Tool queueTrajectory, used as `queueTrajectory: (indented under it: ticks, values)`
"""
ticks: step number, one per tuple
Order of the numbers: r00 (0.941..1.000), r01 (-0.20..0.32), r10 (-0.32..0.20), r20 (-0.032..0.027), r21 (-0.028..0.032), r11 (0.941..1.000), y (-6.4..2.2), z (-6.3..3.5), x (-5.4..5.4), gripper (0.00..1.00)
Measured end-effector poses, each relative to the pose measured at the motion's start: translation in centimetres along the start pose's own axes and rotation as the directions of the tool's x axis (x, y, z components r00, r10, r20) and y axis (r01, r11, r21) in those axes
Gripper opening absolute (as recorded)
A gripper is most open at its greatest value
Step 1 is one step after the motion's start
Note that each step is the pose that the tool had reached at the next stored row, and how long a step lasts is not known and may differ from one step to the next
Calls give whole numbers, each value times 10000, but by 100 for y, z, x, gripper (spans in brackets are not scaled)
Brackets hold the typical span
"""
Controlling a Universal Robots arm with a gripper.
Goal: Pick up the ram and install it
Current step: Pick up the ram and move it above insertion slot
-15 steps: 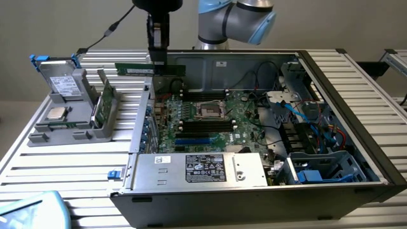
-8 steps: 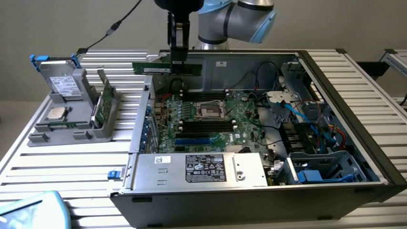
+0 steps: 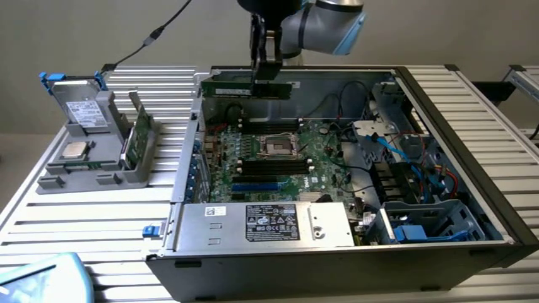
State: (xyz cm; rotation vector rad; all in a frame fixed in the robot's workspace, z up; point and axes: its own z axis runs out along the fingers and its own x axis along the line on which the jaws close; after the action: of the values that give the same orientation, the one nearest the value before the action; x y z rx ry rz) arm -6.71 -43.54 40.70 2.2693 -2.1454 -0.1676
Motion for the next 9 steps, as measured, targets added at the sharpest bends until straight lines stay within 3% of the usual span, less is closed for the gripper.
queueTrajectory:
  ticks: [9]
  values:
    - [10000,5,-5,7,21,10000,-401,-16,22,14]
